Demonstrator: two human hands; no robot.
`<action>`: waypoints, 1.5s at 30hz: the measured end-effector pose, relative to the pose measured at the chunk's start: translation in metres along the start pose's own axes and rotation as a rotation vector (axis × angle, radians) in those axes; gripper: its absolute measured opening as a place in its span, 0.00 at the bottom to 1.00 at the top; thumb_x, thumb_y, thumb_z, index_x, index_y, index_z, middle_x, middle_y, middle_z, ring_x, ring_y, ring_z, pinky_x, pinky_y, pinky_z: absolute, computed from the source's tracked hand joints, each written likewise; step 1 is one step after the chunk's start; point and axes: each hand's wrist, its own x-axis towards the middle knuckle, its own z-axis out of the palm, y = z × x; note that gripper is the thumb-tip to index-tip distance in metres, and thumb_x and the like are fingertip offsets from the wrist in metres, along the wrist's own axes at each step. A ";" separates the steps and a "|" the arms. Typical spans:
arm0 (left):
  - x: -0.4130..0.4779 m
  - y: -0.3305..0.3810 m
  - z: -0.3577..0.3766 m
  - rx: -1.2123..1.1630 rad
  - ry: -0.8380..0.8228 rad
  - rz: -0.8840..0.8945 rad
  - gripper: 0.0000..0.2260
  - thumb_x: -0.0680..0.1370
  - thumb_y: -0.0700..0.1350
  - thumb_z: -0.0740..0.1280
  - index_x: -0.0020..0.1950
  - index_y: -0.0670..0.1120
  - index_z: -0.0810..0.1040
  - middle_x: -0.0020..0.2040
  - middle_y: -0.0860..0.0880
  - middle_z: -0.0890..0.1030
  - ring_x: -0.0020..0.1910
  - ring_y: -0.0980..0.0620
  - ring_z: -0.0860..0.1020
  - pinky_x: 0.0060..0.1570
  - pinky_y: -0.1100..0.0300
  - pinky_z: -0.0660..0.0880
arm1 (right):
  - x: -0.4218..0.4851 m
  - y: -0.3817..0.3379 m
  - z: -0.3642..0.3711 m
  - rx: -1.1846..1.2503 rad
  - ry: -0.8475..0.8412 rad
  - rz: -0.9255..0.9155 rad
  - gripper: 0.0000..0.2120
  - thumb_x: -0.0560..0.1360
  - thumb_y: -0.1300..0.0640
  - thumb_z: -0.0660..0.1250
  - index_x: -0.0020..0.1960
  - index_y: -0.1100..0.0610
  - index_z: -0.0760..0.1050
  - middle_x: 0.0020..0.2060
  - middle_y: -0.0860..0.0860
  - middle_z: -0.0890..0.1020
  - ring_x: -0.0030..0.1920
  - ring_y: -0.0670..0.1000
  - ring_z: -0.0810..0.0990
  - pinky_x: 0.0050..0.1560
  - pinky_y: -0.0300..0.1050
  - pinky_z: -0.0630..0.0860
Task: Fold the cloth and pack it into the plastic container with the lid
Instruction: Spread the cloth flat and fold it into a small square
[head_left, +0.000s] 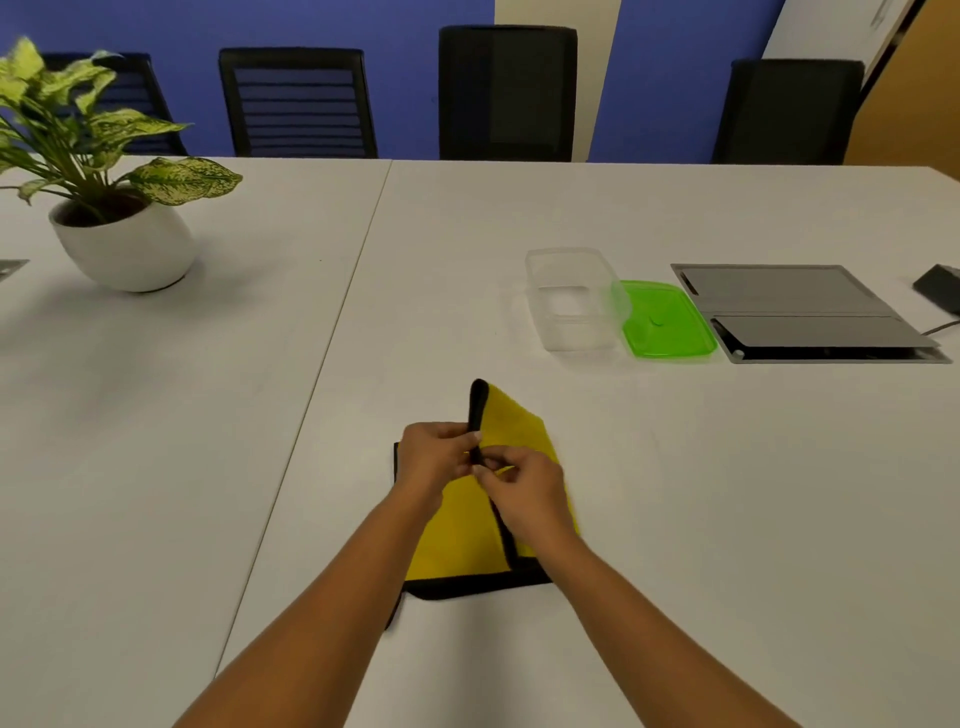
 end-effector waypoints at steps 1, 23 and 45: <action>0.002 -0.001 -0.007 0.028 0.017 0.005 0.13 0.73 0.33 0.69 0.57 0.31 0.77 0.47 0.34 0.81 0.33 0.47 0.82 0.30 0.66 0.80 | -0.001 0.001 0.005 -0.002 -0.024 -0.015 0.11 0.74 0.53 0.67 0.55 0.54 0.80 0.45 0.48 0.82 0.37 0.41 0.75 0.33 0.24 0.67; 0.050 -0.070 -0.079 0.420 0.278 -0.038 0.15 0.75 0.37 0.68 0.61 0.36 0.76 0.57 0.37 0.80 0.54 0.40 0.78 0.54 0.53 0.75 | -0.032 0.074 0.053 -1.003 -0.483 -0.417 0.27 0.75 0.38 0.55 0.73 0.40 0.55 0.76 0.49 0.54 0.76 0.56 0.51 0.68 0.73 0.46; 0.043 -0.130 -0.064 1.296 0.146 0.450 0.25 0.82 0.52 0.48 0.76 0.48 0.45 0.78 0.48 0.45 0.77 0.50 0.43 0.74 0.56 0.39 | -0.016 0.074 0.065 -0.566 -0.312 -0.287 0.19 0.80 0.56 0.52 0.70 0.52 0.65 0.72 0.50 0.67 0.73 0.48 0.61 0.75 0.49 0.54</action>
